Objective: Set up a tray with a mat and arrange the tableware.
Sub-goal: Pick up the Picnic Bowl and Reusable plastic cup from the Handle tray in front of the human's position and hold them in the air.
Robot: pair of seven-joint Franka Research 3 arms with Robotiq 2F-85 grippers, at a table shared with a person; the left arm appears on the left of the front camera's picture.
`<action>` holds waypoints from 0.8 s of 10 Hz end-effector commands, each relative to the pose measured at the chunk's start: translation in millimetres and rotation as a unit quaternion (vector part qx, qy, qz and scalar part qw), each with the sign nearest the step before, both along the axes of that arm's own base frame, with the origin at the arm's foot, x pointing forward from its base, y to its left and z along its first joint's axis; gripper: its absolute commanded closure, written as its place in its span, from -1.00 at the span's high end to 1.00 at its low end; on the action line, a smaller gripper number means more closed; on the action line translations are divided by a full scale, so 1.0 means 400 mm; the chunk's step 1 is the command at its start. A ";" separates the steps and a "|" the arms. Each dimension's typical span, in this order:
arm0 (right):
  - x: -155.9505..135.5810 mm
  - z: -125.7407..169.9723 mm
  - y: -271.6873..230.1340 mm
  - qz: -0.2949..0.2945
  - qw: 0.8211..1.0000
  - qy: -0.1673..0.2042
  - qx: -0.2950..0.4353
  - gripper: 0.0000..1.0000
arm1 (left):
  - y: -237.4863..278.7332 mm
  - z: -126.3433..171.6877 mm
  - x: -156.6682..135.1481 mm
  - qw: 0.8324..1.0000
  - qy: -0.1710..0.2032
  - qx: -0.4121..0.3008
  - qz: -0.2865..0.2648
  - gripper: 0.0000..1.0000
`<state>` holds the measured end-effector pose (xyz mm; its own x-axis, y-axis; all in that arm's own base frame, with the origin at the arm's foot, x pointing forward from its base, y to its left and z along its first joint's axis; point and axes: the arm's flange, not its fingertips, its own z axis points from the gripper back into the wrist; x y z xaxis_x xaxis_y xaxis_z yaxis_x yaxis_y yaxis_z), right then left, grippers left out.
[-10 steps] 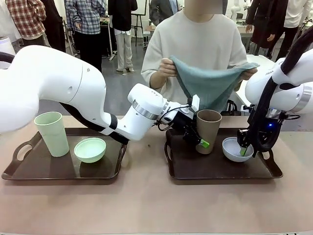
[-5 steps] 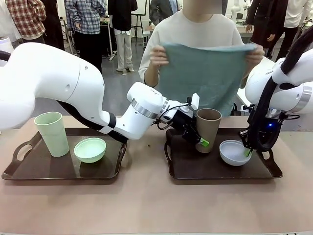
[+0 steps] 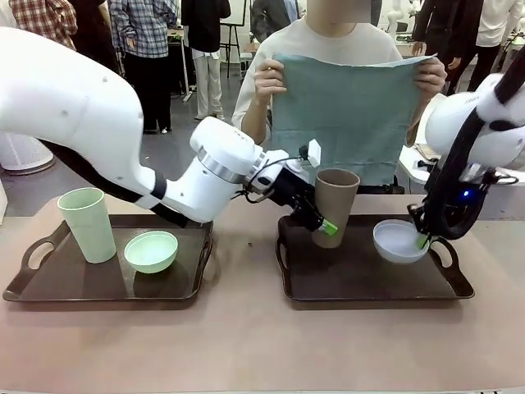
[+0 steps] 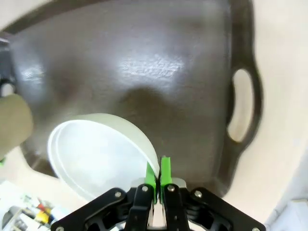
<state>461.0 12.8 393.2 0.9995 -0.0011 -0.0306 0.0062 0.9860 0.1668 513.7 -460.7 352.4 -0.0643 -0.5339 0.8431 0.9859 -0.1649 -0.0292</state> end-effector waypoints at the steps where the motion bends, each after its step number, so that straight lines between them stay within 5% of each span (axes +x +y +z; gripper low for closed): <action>1: -0.029 0.134 -0.003 0.022 0.999 -0.013 0.028 -1.00 | 0.058 0.095 -0.100 1.000 0.012 -0.008 0.009 -0.55; 5: -0.126 0.350 0.044 0.045 0.999 -0.018 0.013 -1.00 | 0.091 0.305 -0.222 0.998 -0.049 -0.021 0.032 -0.55; 8: -0.146 0.395 0.053 0.048 0.998 -0.022 0.020 -1.00 | 0.112 0.396 -0.268 0.994 -0.077 -0.036 0.066 -0.55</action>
